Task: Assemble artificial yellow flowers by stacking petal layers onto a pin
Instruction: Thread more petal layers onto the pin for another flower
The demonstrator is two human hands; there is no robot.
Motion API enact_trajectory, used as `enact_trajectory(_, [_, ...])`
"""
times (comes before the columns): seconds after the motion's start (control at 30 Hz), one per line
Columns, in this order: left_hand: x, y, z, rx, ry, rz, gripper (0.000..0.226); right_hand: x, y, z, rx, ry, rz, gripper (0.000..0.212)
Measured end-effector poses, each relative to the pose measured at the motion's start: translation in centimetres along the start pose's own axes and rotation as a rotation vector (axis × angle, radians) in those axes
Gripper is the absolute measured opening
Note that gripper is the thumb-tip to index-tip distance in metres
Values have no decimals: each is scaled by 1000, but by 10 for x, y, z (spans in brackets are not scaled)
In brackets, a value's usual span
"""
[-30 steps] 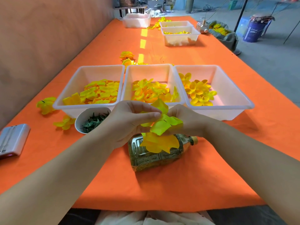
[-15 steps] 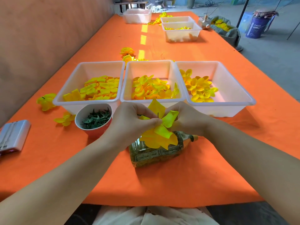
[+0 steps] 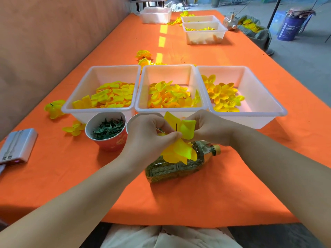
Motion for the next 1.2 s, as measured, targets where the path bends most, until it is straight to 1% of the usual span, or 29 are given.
enact_trajectory(0.13, [4, -3, -3, -2, -18, 0, 22, 0, 1, 0, 13, 0, 23, 37])
enact_trajectory(0.27, [7, -6, -5, 12, -14, -18, 19, 0, -1, -2, 30, 15, 52, 22])
enact_trajectory(0.53, [7, -6, -10, 18, -25, -44, 15, -4, -5, -7, 120, 25, 2, 11])
enact_trajectory(0.57, [7, -7, -9, 21, -19, -29, 15, -4, -5, -7, 137, 33, -5, 18])
enact_trajectory(0.63, [8, -10, -9, 29, -8, 8, 15, -6, -6, -8, 193, 62, -21, 40])
enact_trajectory(0.67, [9, -11, -9, 34, -6, 22, 14, -7, -7, -8, 212, 72, -19, 44])
enact_trajectory(0.8, [11, -11, -11, 57, -4, 67, 12, -12, -12, -11, 230, -11, 100, 44])
enact_trajectory(0.9, [12, -12, -11, 111, 23, 105, 13, -13, -11, -9, 240, -113, 219, 33])
enact_trajectory(0.97, [13, -12, -12, 219, 95, 152, 14, -8, -8, -5, 291, -118, 286, 25])
enact_trajectory(1.03, [13, -14, -14, 367, 175, 203, 17, 1, -5, 0, 362, -86, 334, 19])
enact_trajectory(1.1, [16, -15, -16, 439, 169, 218, 20, 6, -4, 3, 419, -106, 389, 14])
enact_trajectory(1.13, [17, -16, -17, 426, 141, 211, 21, 7, -5, 2, 418, -175, 435, 14])
enact_trajectory(1.17, [18, -17, -18, 394, 106, 200, 21, 7, -6, -1, 382, -296, 504, 14])
enact_trajectory(1.2, [18, -18, -18, 356, 69, 192, 21, 8, -8, -6, 294, -434, 599, 15])
Point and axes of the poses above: each hand's wrist, its own y-axis towards the middle knuckle, its own x-axis out of the palm, z = x × y, the point moved 3 cm from there along y, towards the middle knuckle, and after that the axes turned 9 degrees about x, right-handed, at the moved point
